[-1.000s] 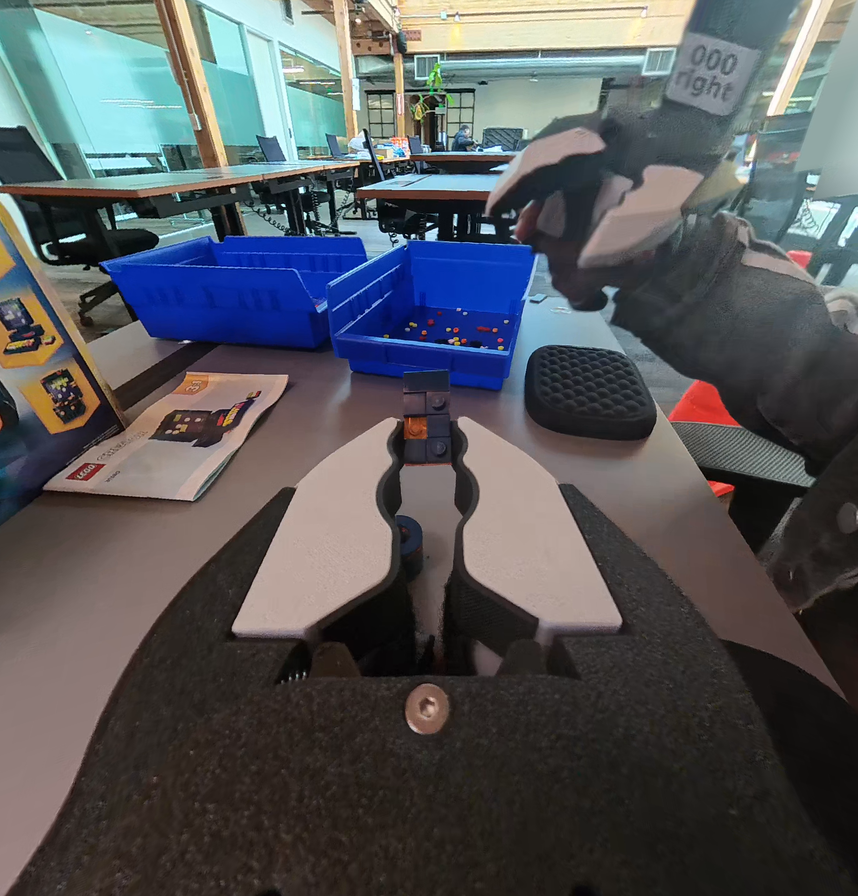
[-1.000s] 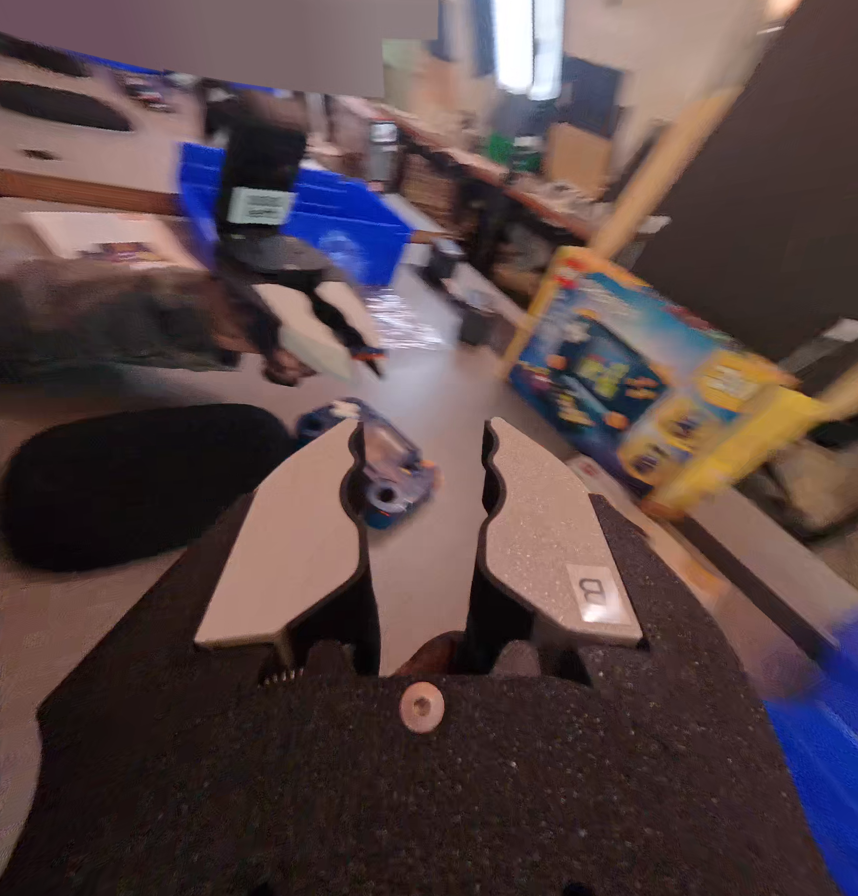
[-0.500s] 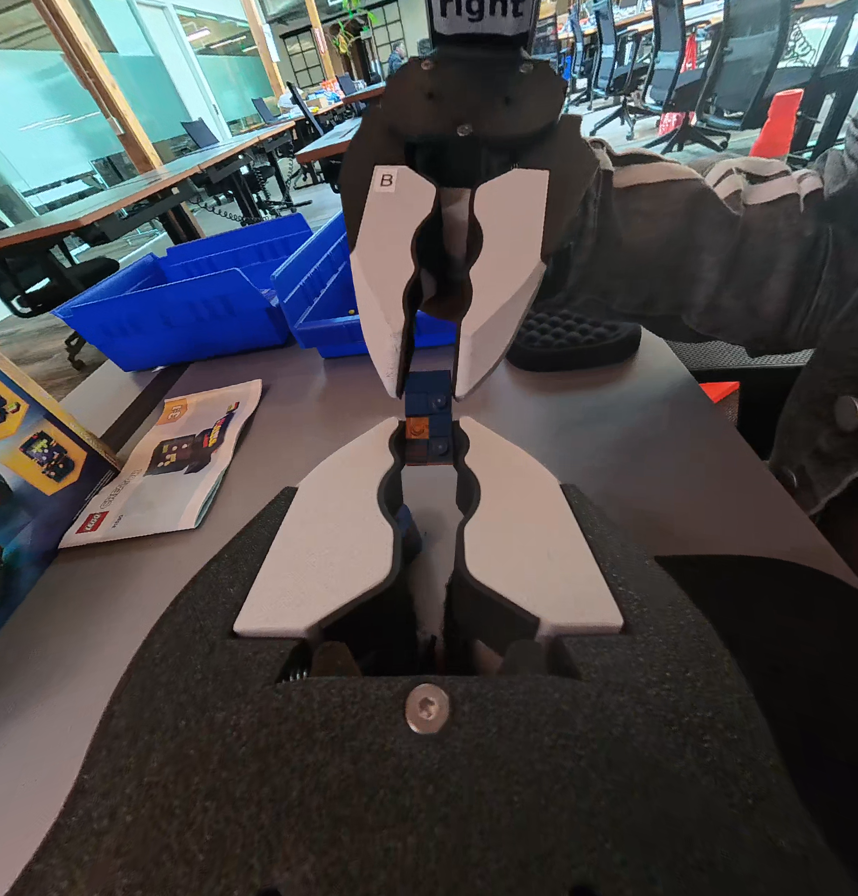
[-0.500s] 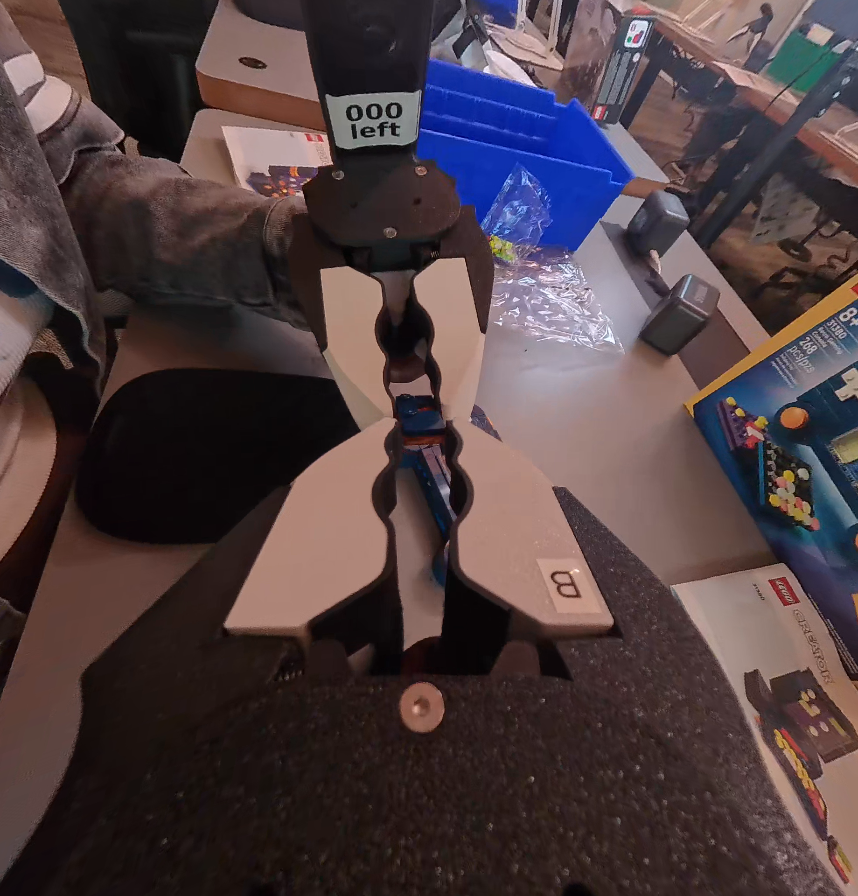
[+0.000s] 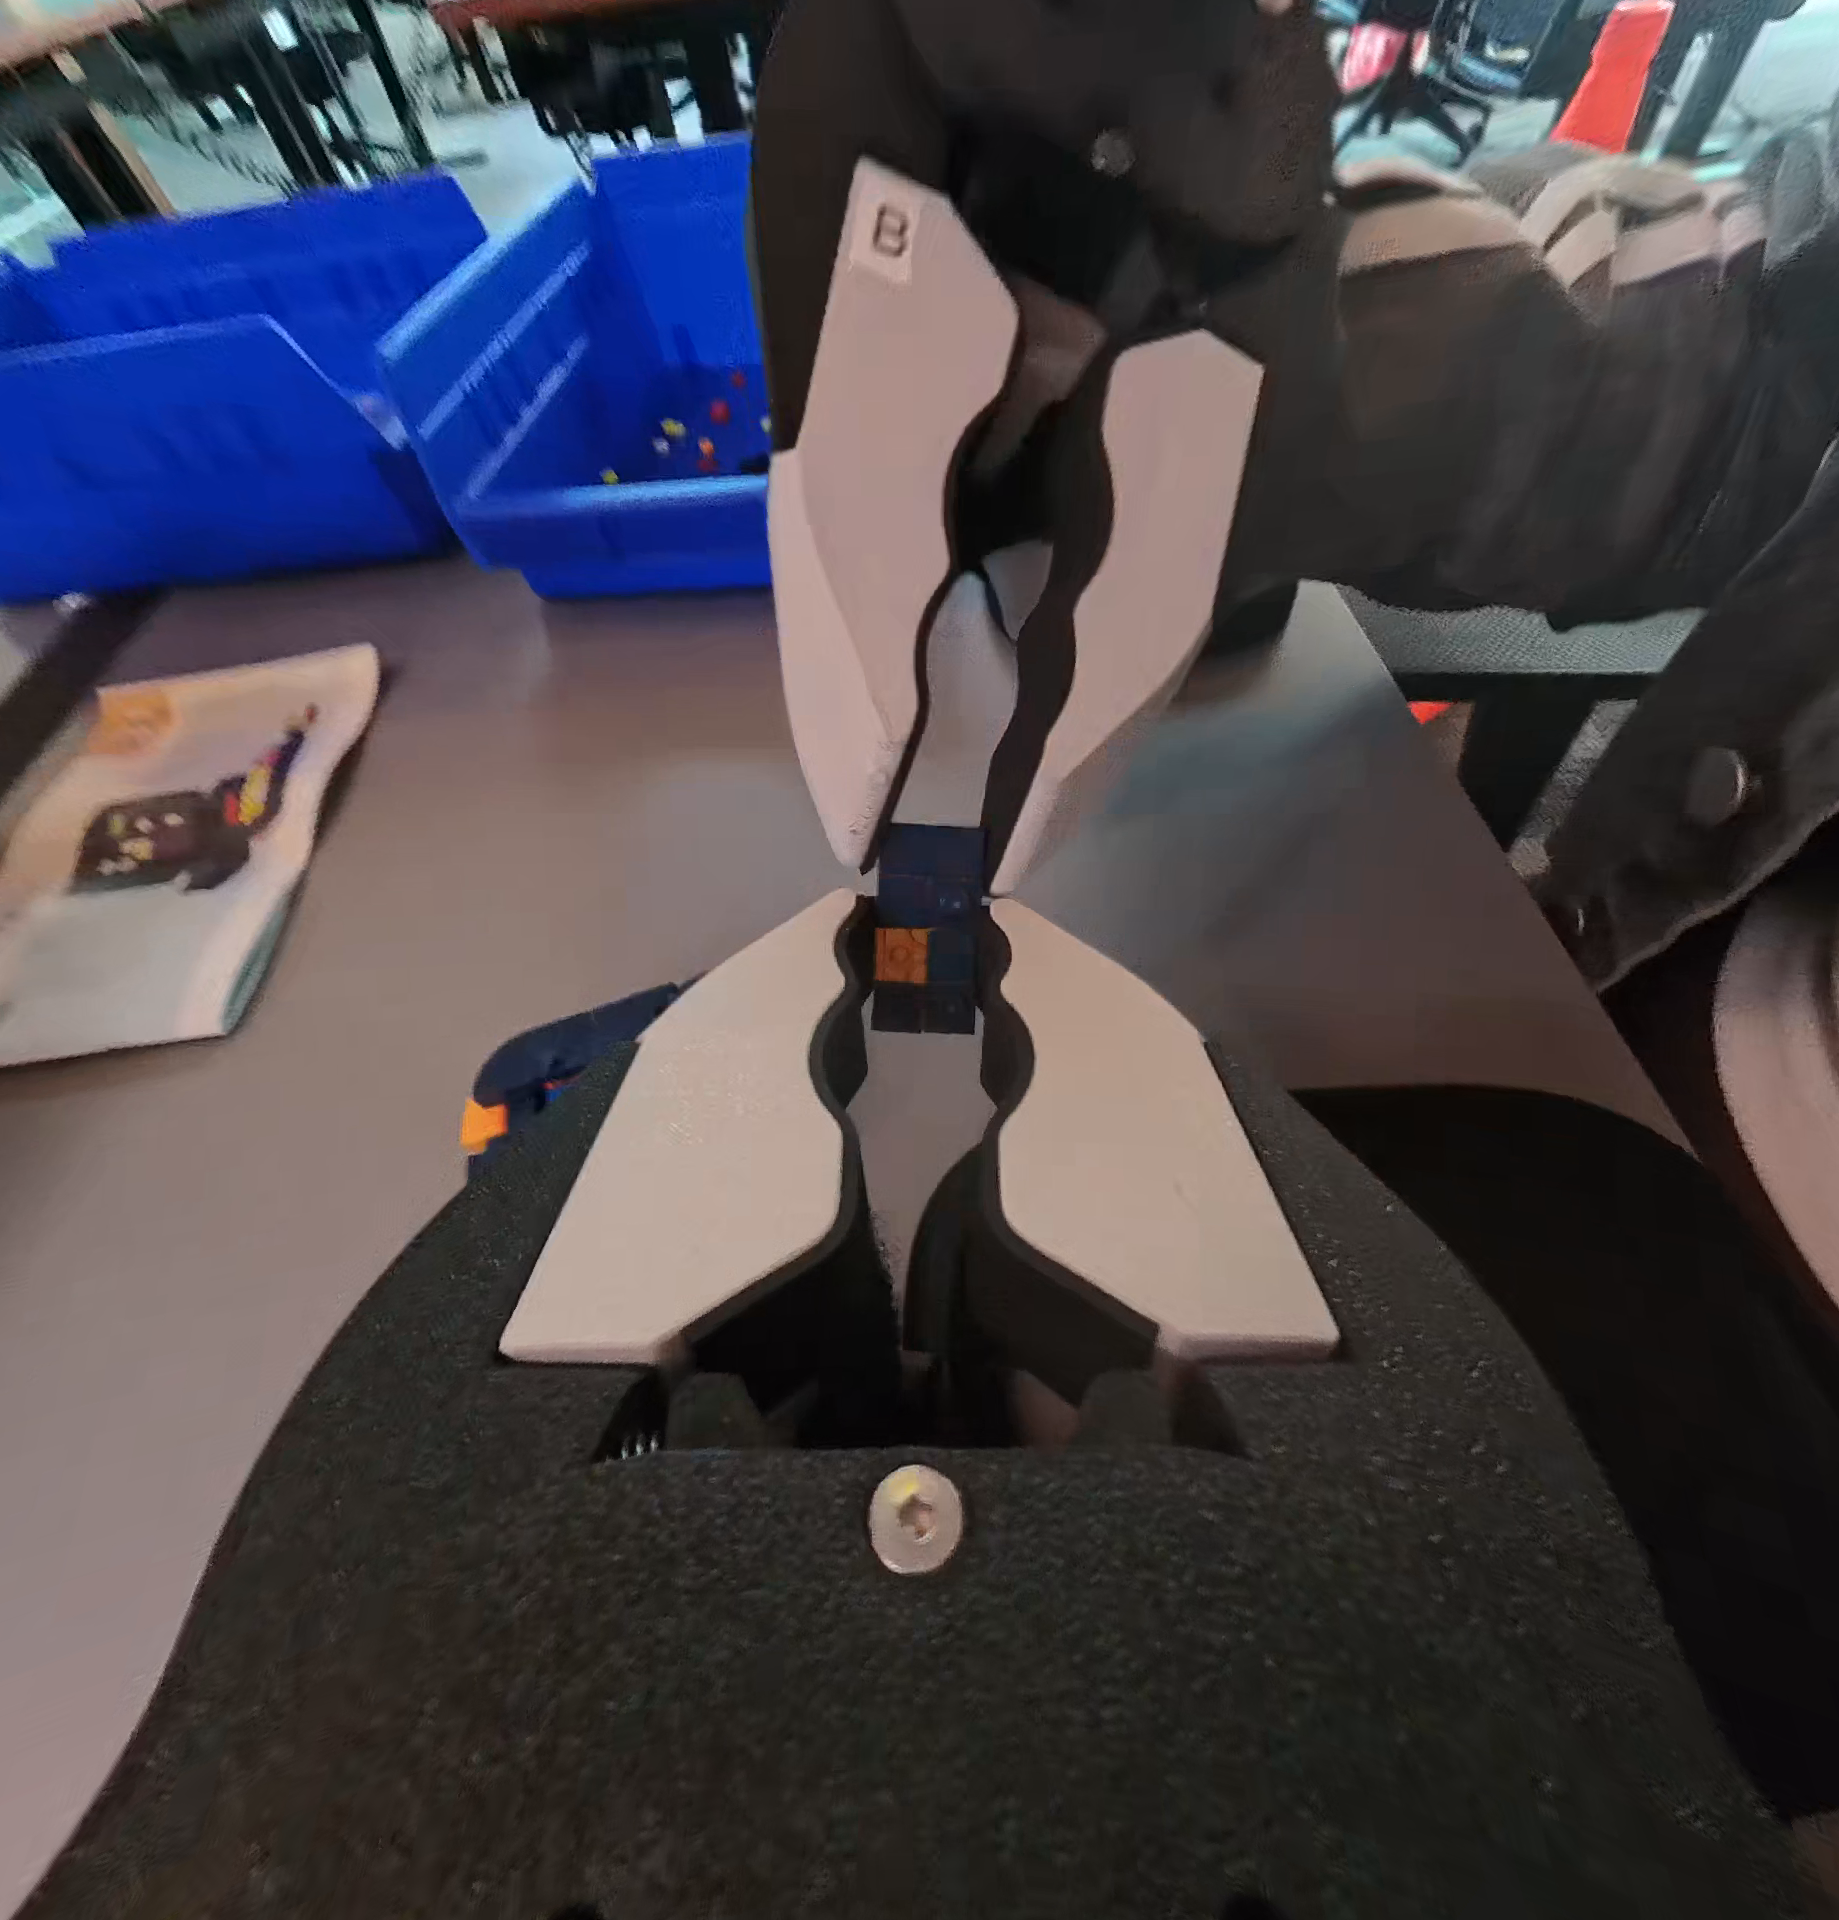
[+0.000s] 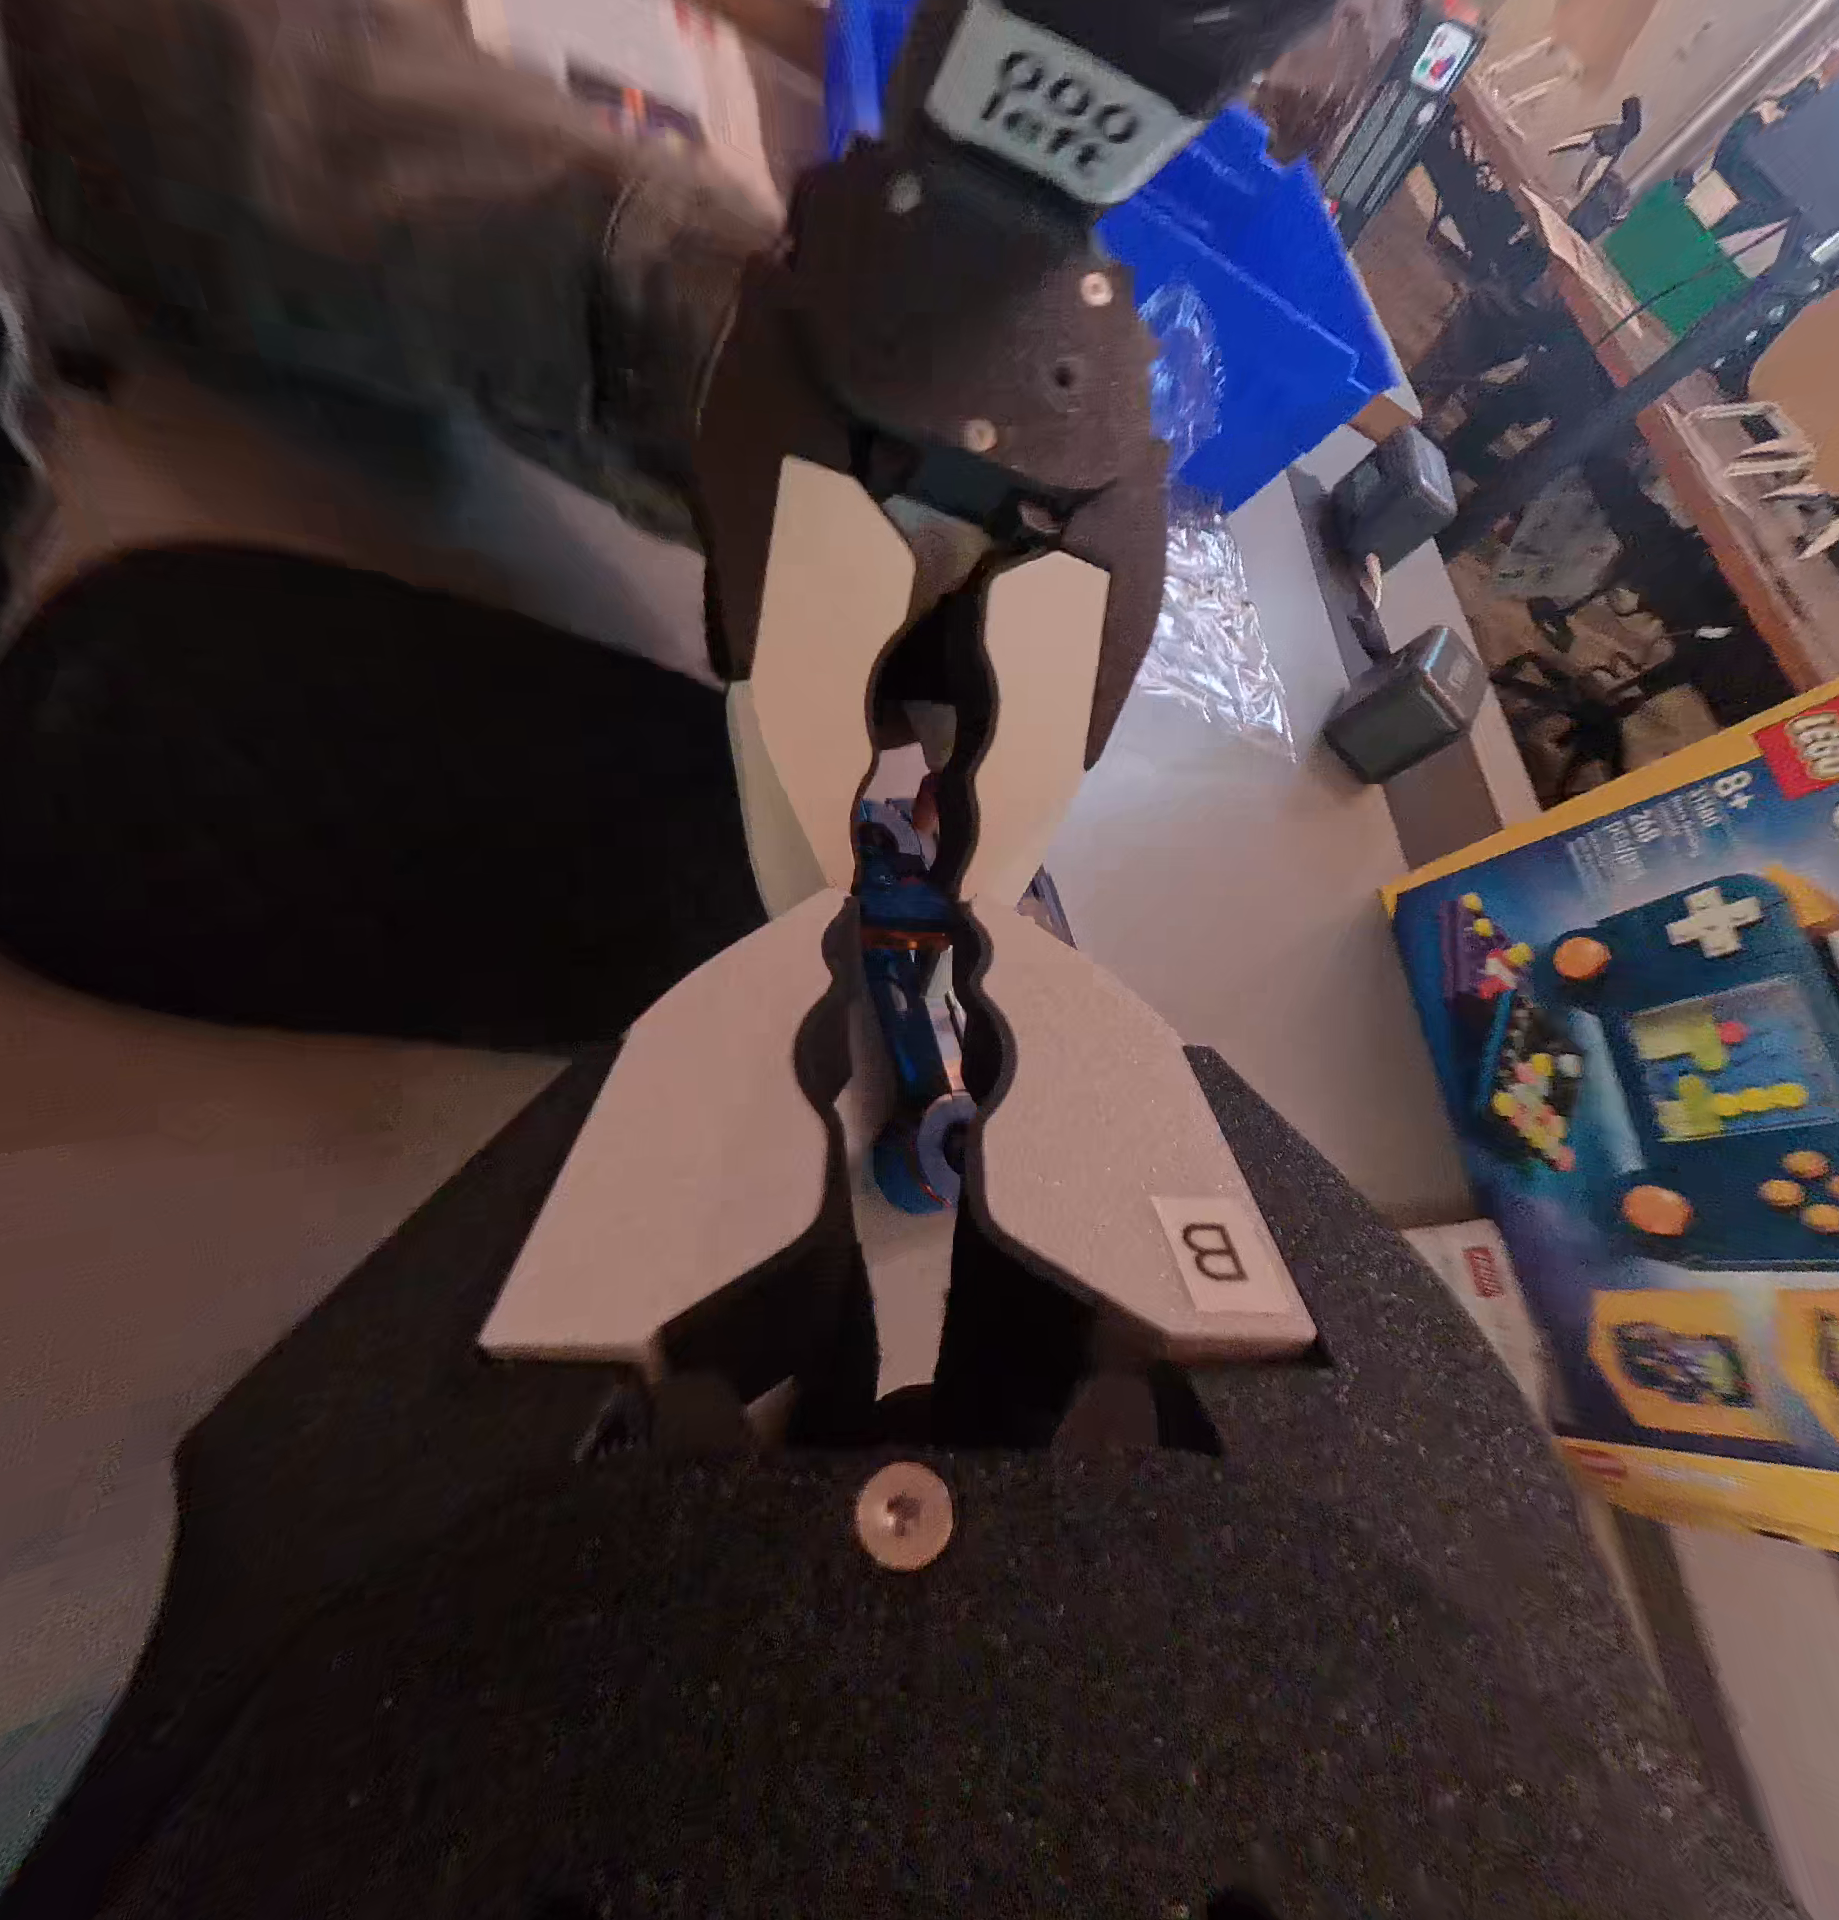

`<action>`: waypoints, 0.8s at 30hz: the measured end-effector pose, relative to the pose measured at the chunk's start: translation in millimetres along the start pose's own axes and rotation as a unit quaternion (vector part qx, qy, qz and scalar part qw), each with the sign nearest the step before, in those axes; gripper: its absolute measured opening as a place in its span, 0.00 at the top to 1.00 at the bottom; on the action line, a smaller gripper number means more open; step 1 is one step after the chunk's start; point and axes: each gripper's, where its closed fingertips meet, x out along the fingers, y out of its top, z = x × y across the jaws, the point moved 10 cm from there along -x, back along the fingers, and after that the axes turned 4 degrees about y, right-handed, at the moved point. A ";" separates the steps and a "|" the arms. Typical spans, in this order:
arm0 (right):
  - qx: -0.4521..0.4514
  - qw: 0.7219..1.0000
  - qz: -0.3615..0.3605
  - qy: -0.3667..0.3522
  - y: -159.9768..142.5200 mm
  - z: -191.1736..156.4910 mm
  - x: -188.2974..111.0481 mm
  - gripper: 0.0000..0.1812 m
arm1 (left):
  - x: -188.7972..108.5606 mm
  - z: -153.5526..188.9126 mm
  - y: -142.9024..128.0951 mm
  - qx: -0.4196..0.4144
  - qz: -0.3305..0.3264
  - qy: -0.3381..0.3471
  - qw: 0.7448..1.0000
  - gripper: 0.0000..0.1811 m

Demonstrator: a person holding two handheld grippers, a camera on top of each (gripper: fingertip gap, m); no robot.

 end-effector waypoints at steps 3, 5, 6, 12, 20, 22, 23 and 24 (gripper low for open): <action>-0.056 0.998 -0.013 -0.014 0.7 -7.5 -0.1 0.91 | 2.6 0.9 -0.9 -0.027 -0.009 -0.023 0.999 0.90; -0.076 0.997 -0.003 -0.026 0.9 -10.7 -1.8 0.90 | 2.4 0.7 -0.4 -0.055 -0.004 -0.042 0.998 0.90; -0.088 0.996 -0.003 -0.034 1.3 -12.5 -2.0 0.90 | 2.5 0.3 -0.5 -0.065 -0.005 -0.047 0.997 0.90; 0.054 0.997 0.020 -0.043 -10.7 -5.6 1.2 0.91 | 4.0 0.5 1.7 -0.008 -0.034 0.024 0.999 0.91; 0.303 0.947 0.103 0.028 -37.6 -4.0 10.6 0.91 | 6.6 3.8 -1.4 0.029 -0.088 0.024 0.995 0.91; 0.353 0.925 0.127 0.056 -43.2 -3.6 10.9 0.92 | 7.0 4.8 -1.2 0.024 -0.090 0.013 0.996 0.91; 0.369 0.917 0.136 0.070 -45.0 -4.0 11.7 0.91 | 7.8 5.6 -2.4 0.032 -0.102 0.011 0.994 0.91; 0.394 0.902 0.152 0.091 -46.0 -3.8 12.4 0.91 | 9.3 7.3 -4.8 0.054 -0.123 0.016 0.991 0.91</action>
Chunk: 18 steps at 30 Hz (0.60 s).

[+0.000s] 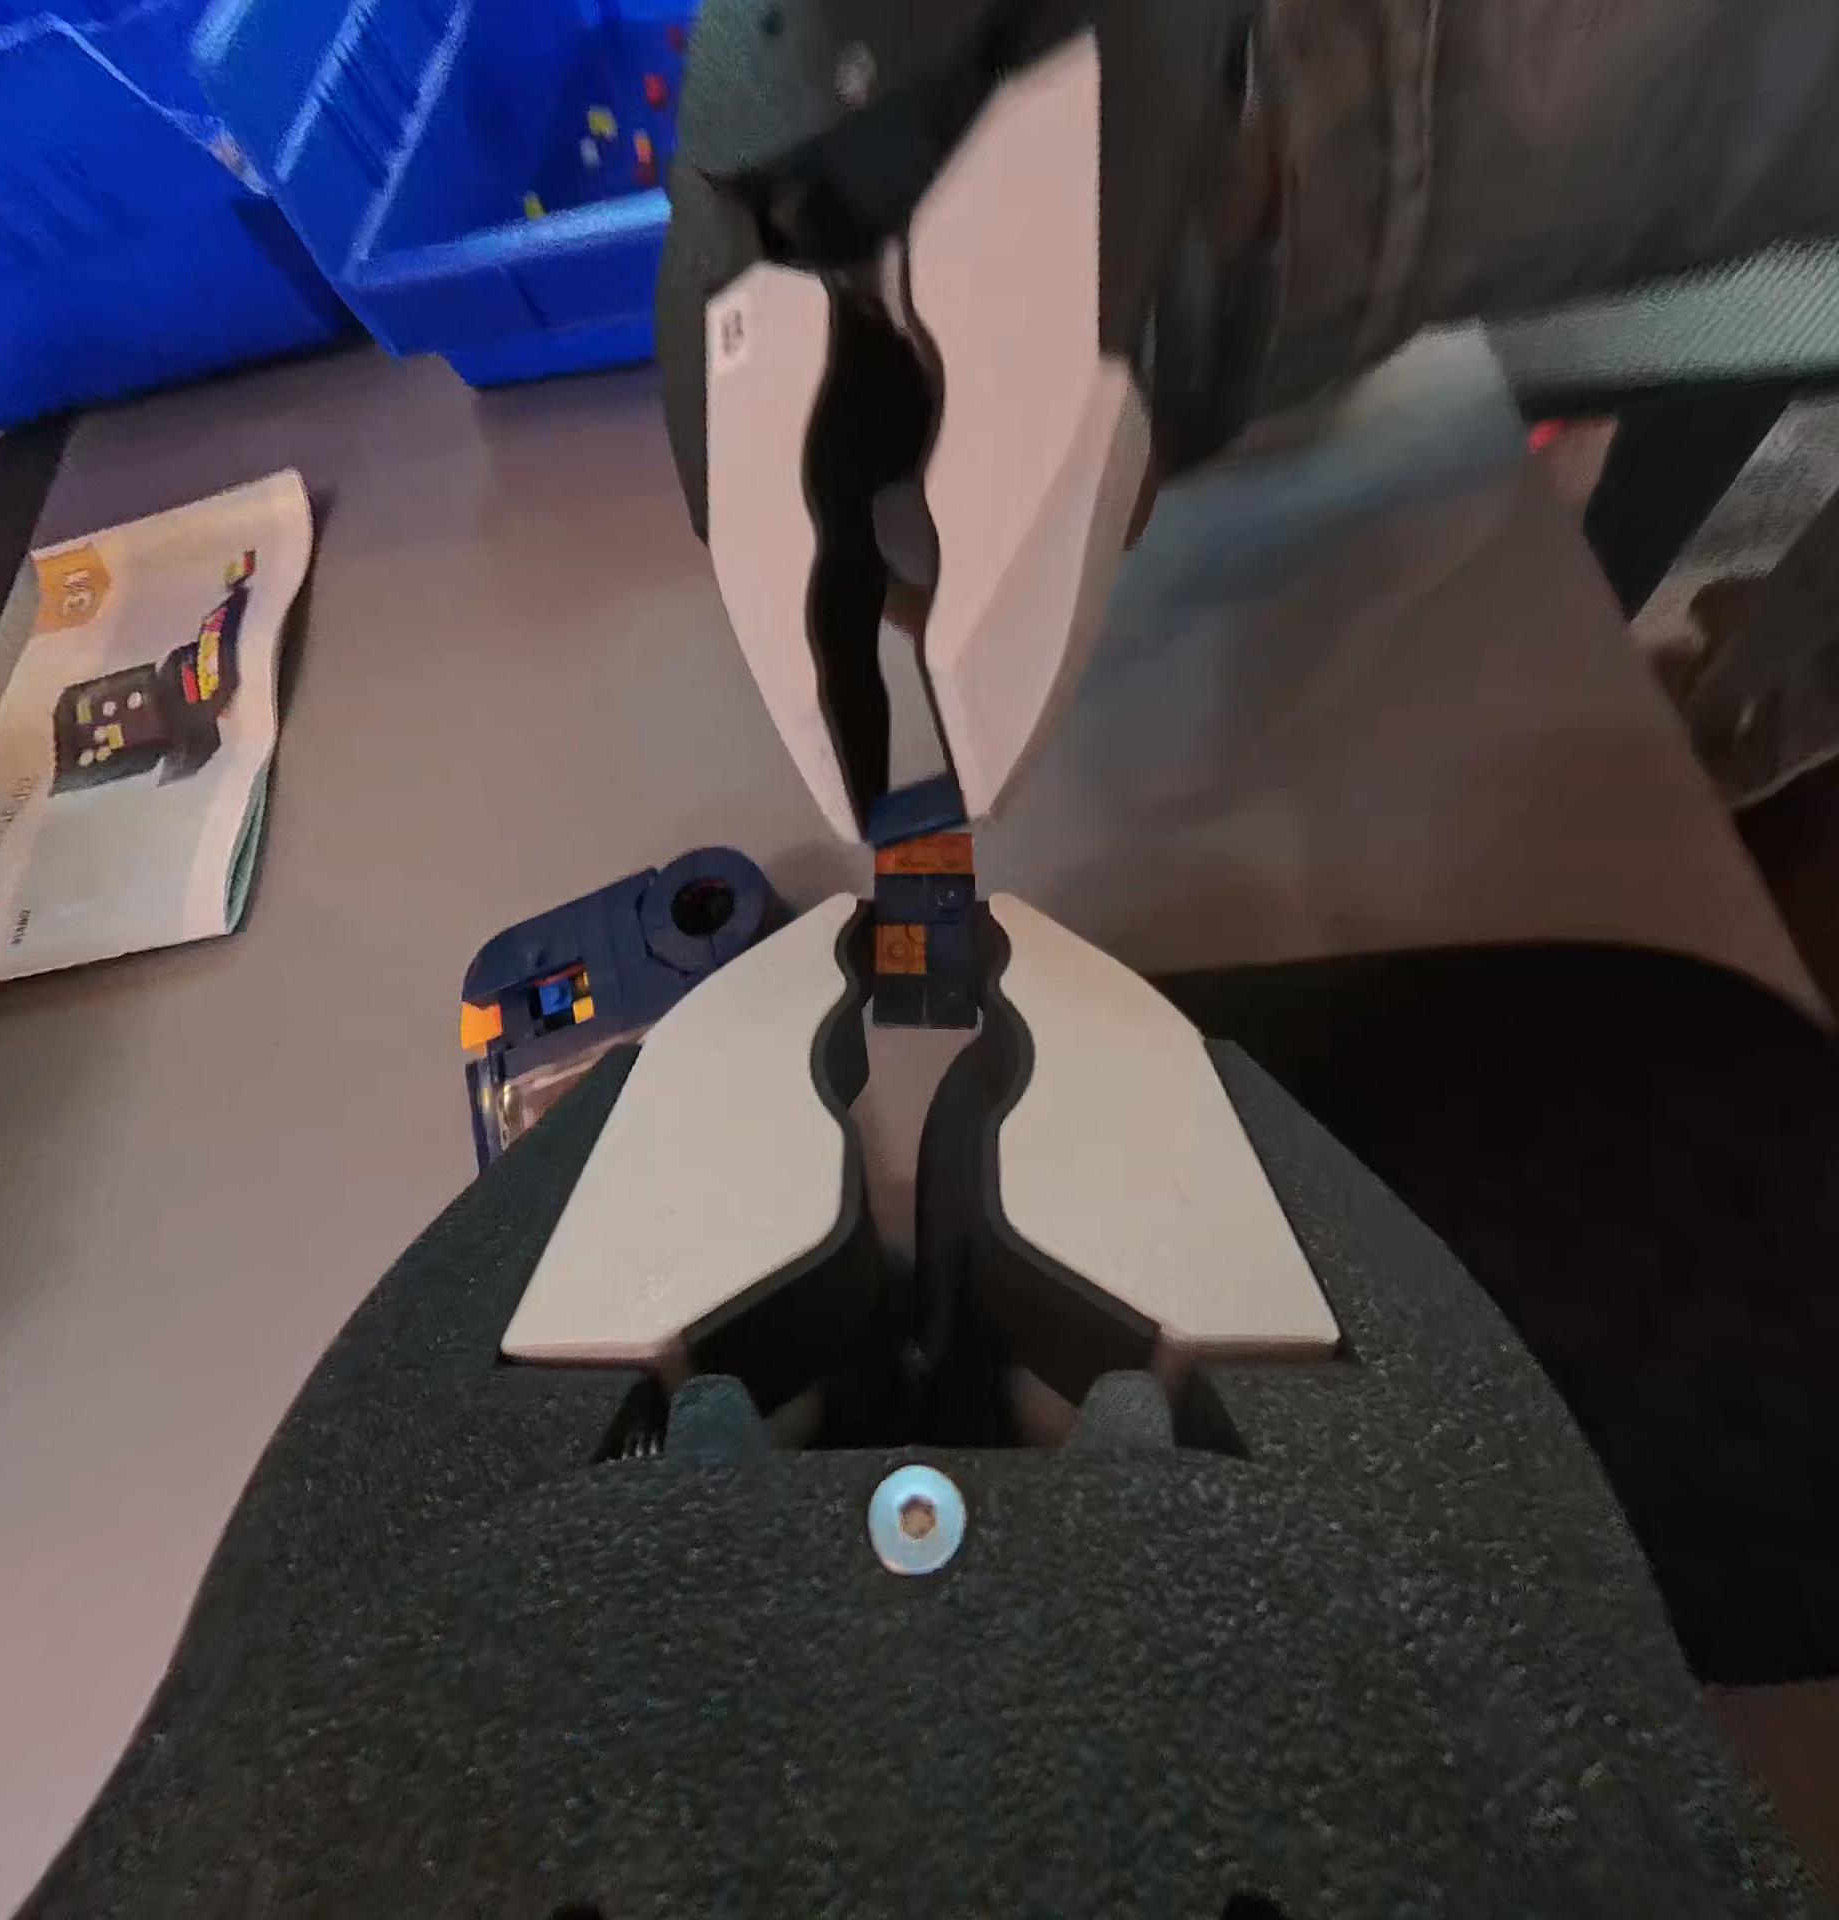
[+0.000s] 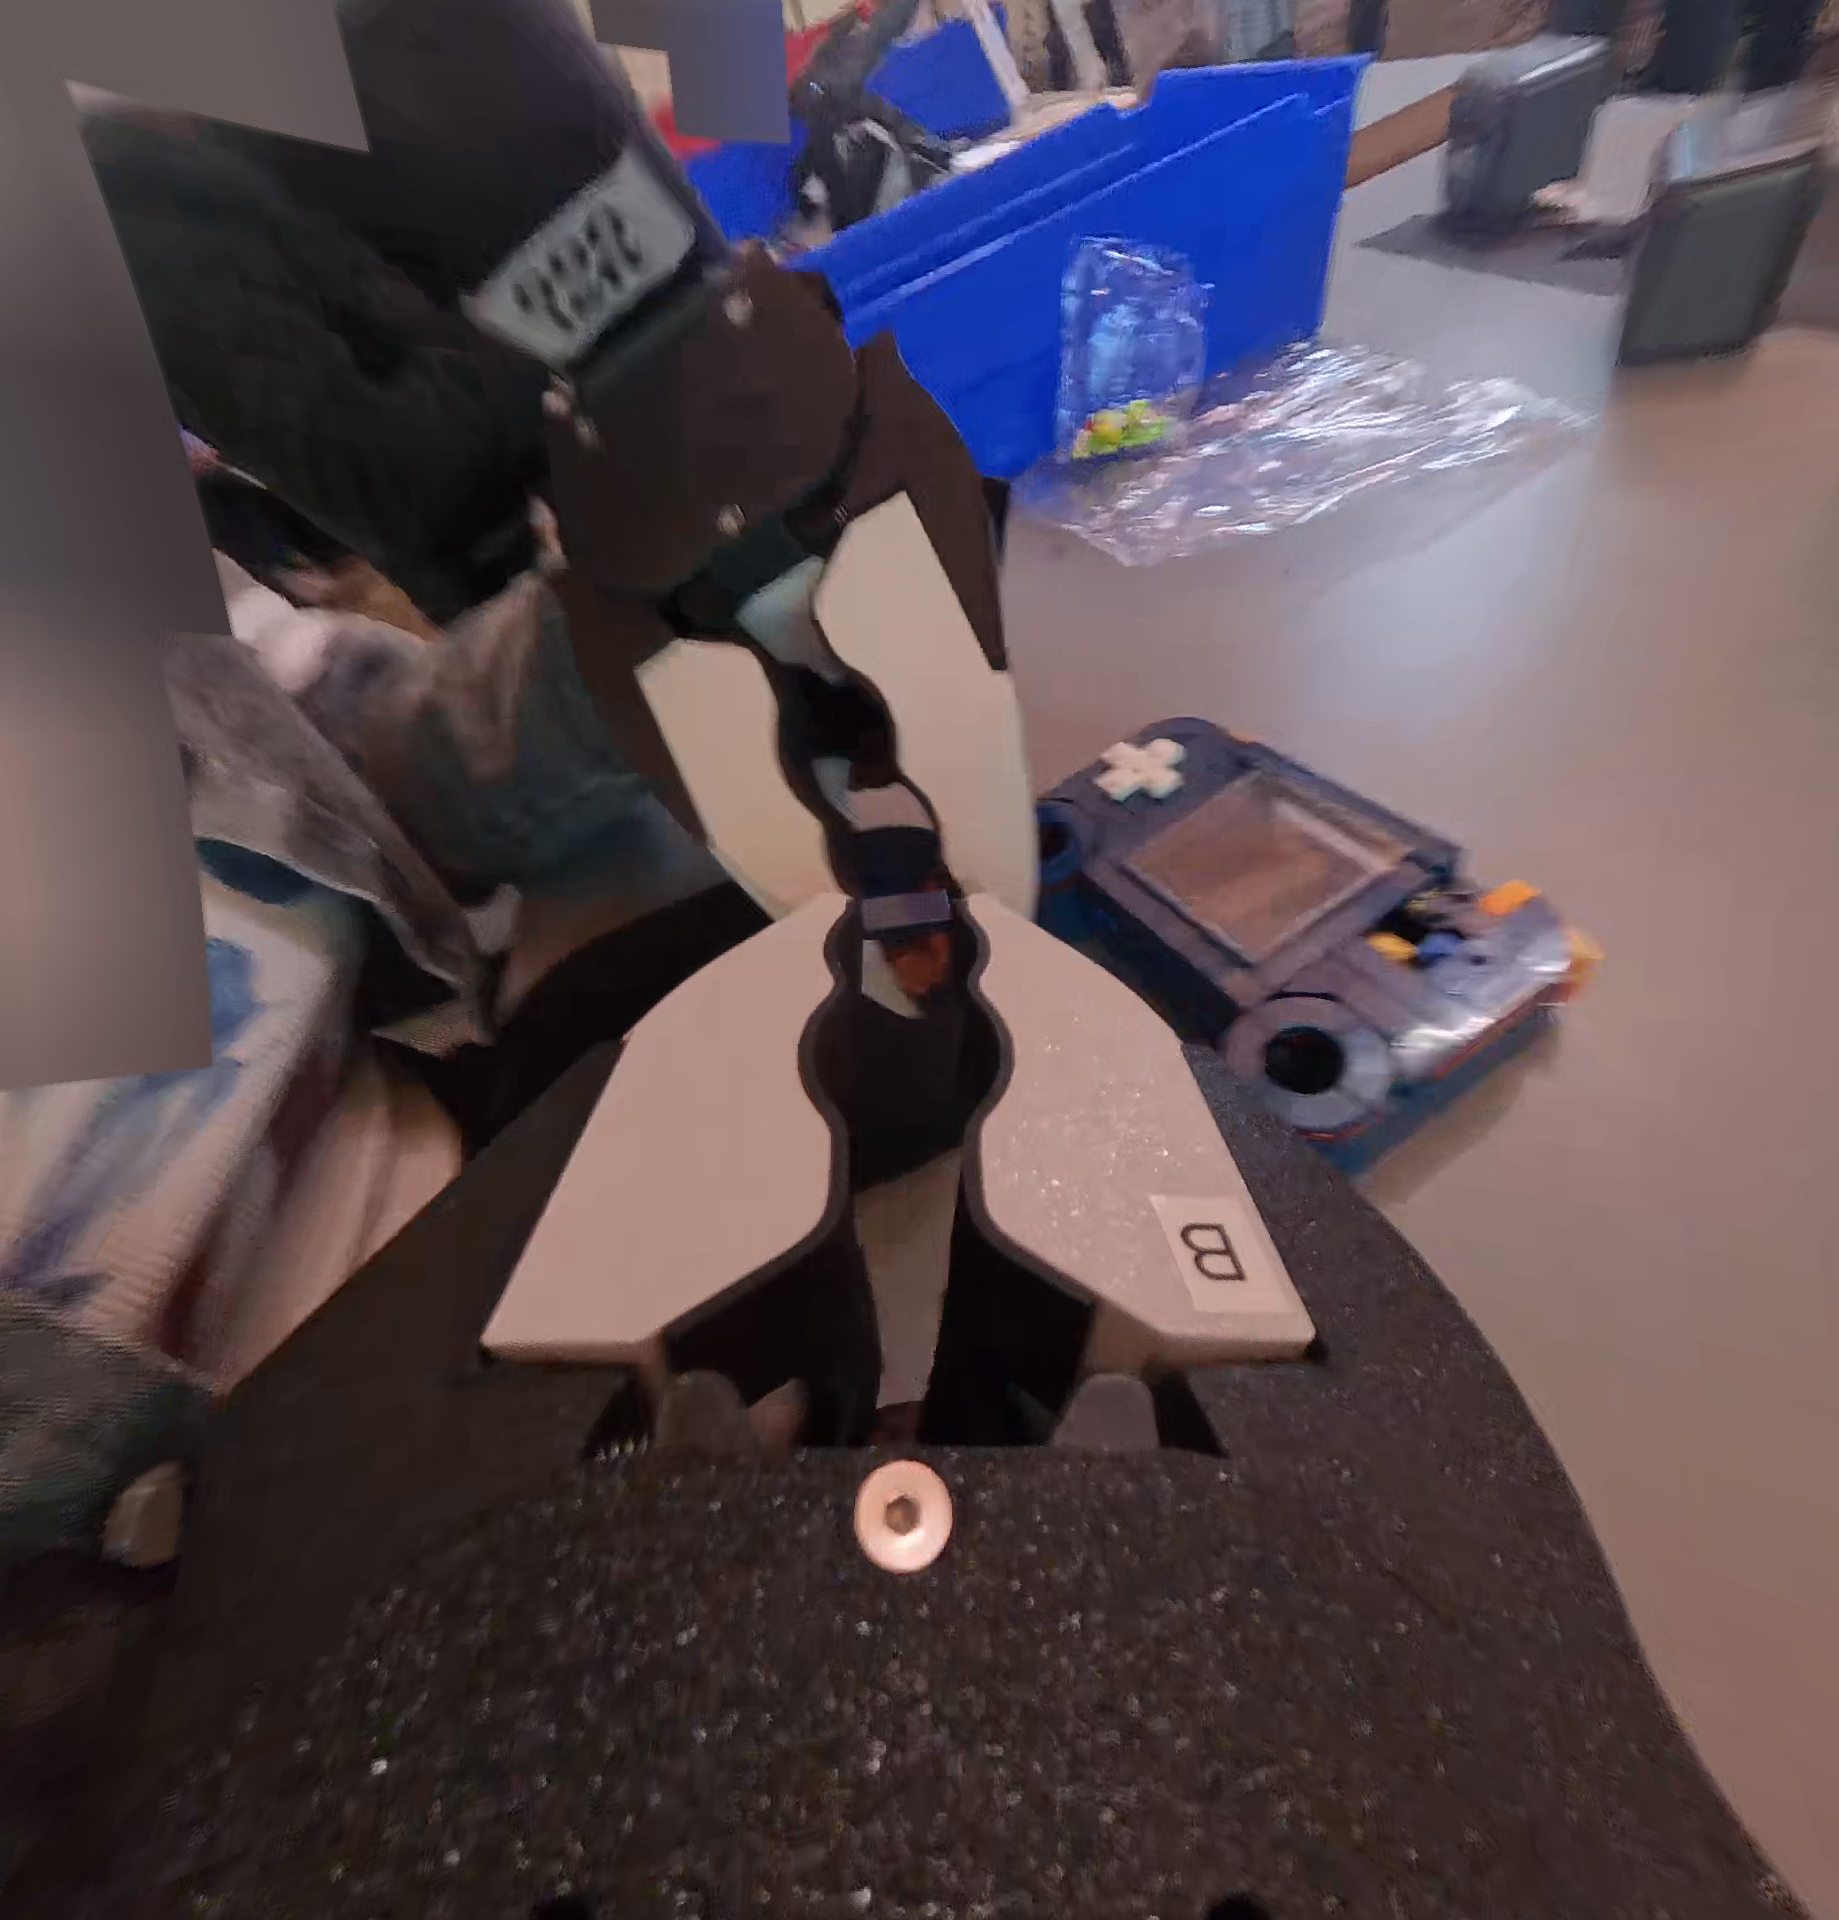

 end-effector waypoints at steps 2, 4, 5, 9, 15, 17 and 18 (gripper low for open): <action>0.055 0.997 0.011 0.050 -1.8 1.9 2.0 0.91 | 4.3 3.2 0.6 0.009 -0.011 -0.004 1.000 0.91; 0.035 0.998 0.013 0.049 -2.8 1.8 2.4 0.91 | 4.3 3.6 2.3 -0.026 0.010 -0.040 0.999 0.91; 0.029 0.999 0.020 0.037 -1.4 2.2 0.4 0.91 | 3.7 1.3 0.1 -0.037 0.011 -0.040 0.998 0.91; 0.055 0.989 0.131 0.051 13.4 -0.2 -16.9 0.91 | -3.9 -9.8 -4.0 -0.095 0.062 -0.042 0.993 0.91; 0.069 0.968 0.240 0.035 31.9 -11.1 -48.6 0.91 | -8.7 -13.8 -1.3 -0.119 0.107 -0.029 0.987 0.91; 0.026 0.970 0.240 -0.018 41.0 -19.1 -67.8 0.91 | -9.1 -14.7 -1.1 -0.118 0.110 -0.019 0.987 0.91; 0.006 0.969 0.242 -0.054 46.7 -23.3 -82.1 0.91 | -9.7 -15.2 -0.8 -0.119 0.112 -0.015 0.986 0.91</action>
